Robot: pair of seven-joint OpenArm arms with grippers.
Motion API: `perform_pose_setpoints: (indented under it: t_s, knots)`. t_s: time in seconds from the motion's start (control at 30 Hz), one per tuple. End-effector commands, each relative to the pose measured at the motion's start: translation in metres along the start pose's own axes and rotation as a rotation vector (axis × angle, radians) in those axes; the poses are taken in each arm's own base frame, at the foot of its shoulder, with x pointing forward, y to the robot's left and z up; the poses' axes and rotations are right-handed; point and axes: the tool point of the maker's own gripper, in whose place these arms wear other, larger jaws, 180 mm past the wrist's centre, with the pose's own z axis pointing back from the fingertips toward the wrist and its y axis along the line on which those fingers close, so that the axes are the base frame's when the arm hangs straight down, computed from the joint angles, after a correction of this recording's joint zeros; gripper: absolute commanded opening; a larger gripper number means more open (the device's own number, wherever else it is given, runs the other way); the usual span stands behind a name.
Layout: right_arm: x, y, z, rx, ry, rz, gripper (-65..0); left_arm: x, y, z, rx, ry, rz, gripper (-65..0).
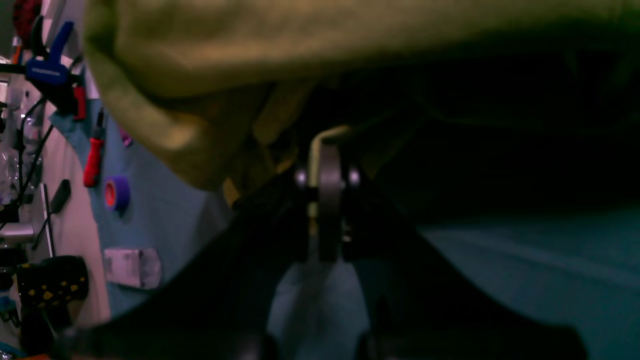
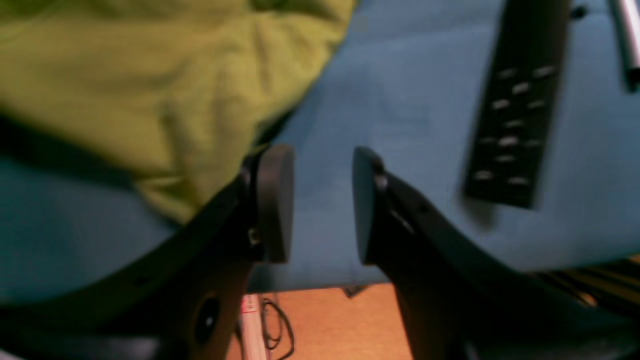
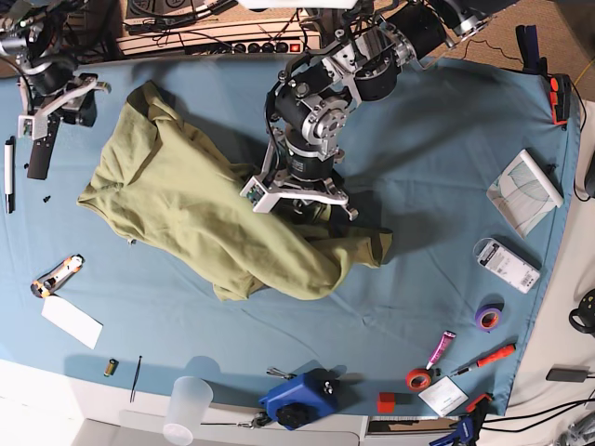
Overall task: Layout the t-shirt on the table in an organized manner, then fold the t-shirt properly
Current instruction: 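Release the shirt with the right gripper and regrasp its edge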
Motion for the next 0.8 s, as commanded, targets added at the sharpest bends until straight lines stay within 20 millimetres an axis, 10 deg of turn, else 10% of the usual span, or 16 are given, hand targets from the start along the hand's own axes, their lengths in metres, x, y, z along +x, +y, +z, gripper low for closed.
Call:
perform_pose_setpoints:
  t_s: [0.0,0.37,0.77]
  knots:
    - [0.009,0.000,0.005,0.003,-0.034,0.021,-44.8,0.014,0.011,0.003,0.036,-0.042,0.016,-65.0]
    - [-0.017,-0.009,-0.014,0.033,-0.015,-0.094,-44.8,0.015,0.008,0.003,0.018,-0.045,0.024,-65.0]
    - [-0.002,0.001,-0.048,0.156,-0.060,-0.215,-44.8,0.015,0.007,0.003,0.013,-0.045,0.027,-65.0]
